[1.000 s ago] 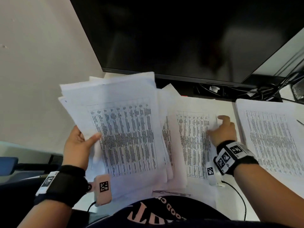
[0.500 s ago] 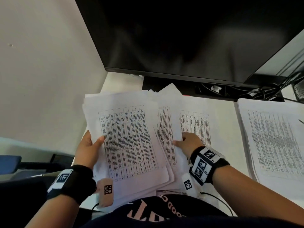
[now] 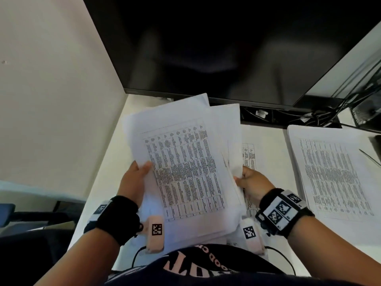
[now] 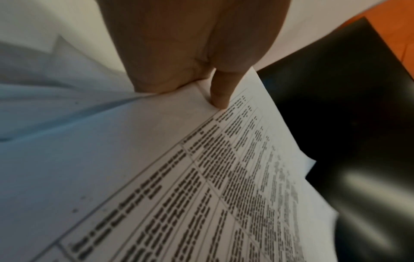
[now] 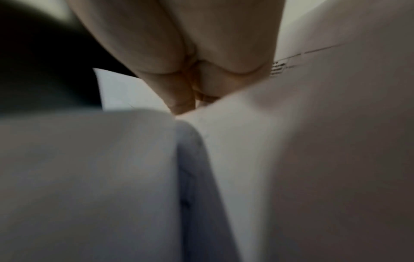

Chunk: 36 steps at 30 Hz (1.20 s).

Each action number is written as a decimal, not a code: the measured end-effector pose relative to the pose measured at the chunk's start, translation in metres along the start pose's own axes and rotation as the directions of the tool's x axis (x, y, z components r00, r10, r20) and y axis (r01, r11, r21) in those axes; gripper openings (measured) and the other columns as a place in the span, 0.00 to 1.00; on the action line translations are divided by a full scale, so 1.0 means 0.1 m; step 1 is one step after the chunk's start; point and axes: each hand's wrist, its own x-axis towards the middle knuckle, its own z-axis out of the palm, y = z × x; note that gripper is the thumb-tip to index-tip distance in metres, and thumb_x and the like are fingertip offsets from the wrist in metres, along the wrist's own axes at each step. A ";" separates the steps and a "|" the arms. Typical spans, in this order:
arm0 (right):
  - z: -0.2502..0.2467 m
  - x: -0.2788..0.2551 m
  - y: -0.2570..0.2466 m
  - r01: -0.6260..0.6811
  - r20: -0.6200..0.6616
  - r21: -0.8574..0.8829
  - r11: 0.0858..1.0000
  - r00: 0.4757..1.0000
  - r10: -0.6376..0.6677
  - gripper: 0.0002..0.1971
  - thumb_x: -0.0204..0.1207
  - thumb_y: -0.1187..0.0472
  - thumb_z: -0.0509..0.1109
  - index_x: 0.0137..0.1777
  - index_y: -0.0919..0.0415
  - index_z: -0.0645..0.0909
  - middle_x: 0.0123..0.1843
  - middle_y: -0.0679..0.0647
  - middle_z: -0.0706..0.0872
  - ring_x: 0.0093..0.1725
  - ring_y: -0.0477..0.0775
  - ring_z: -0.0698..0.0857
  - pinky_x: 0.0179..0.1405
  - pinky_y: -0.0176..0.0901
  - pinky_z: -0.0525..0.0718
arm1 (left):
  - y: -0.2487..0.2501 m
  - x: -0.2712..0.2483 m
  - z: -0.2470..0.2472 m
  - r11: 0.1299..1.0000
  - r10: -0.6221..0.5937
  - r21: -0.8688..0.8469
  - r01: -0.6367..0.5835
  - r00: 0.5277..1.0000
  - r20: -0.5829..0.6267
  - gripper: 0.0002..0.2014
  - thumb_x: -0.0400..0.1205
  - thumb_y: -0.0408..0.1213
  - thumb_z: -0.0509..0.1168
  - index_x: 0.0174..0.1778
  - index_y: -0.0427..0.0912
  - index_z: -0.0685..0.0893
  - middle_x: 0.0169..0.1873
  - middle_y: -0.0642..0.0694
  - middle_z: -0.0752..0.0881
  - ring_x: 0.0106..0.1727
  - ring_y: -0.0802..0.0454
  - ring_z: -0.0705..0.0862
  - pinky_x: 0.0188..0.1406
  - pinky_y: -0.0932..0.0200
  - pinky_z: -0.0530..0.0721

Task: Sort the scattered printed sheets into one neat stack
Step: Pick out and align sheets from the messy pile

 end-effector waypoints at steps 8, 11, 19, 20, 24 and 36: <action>0.00 -0.05 0.02 -0.065 -0.168 0.093 0.994 0.983 0.080 0.29 0.80 0.38 0.56 0.67 0.60 0.79 0.65 0.56 0.83 0.66 0.57 0.80 0.71 0.53 0.74 | -0.15 -0.03 0.36 0.983 -0.034 0.183 0.015 0.994 0.103 0.24 0.83 0.29 0.63 0.74 0.41 0.65 0.64 0.41 0.81 0.62 0.42 0.81 0.67 0.43 0.78; 0.01 -0.07 -0.02 -0.003 -0.136 -0.209 0.978 0.990 -0.027 0.27 0.81 0.45 0.61 0.74 0.61 0.71 0.73 0.56 0.77 0.72 0.57 0.75 0.71 0.47 0.70 | -0.17 -0.09 0.46 0.965 0.018 0.257 -0.058 0.988 0.154 0.27 0.83 0.25 0.61 0.77 0.41 0.62 0.66 0.43 0.78 0.62 0.48 0.78 0.63 0.53 0.76; -0.11 -0.38 -0.55 0.404 -0.324 -0.173 0.898 0.838 -0.440 0.15 0.82 0.67 0.60 0.66 0.54 0.75 0.55 0.41 0.84 0.57 0.42 0.81 0.56 0.32 0.75 | 0.57 -0.32 0.51 0.859 0.441 0.202 -0.470 0.881 0.174 0.19 0.85 0.31 0.59 0.72 0.50 0.68 0.64 0.54 0.81 0.65 0.58 0.79 0.68 0.55 0.77; -0.11 -0.47 -0.64 0.491 -0.349 -0.141 0.860 0.788 -0.507 0.16 0.82 0.68 0.60 0.67 0.52 0.74 0.55 0.38 0.83 0.57 0.37 0.81 0.57 0.27 0.75 | 0.70 -0.38 0.52 0.838 0.496 0.161 -0.521 0.851 0.173 0.17 0.86 0.31 0.58 0.67 0.53 0.69 0.60 0.58 0.82 0.62 0.64 0.80 0.64 0.61 0.79; -0.11 -0.67 -0.76 0.678 -0.380 -0.126 0.724 0.641 -0.667 0.22 0.82 0.70 0.61 0.75 0.61 0.67 0.66 0.46 0.81 0.67 0.38 0.78 0.68 0.29 0.74 | 1.00 -0.58 0.55 0.752 0.646 0.026 -0.659 0.744 0.172 0.19 0.88 0.30 0.53 0.65 0.61 0.66 0.61 0.67 0.77 0.62 0.75 0.77 0.60 0.74 0.76; 0.12 -0.83 -0.86 0.741 -0.487 -0.113 0.662 0.539 -0.687 0.19 0.84 0.68 0.57 0.64 0.41 0.68 0.53 0.34 0.81 0.51 0.25 0.79 0.51 0.20 0.77 | 0.92 -0.87 0.82 0.699 0.715 0.046 -0.714 0.699 -0.007 0.20 0.89 0.33 0.51 0.77 0.47 0.60 0.66 0.58 0.77 0.65 0.71 0.75 0.68 0.73 0.71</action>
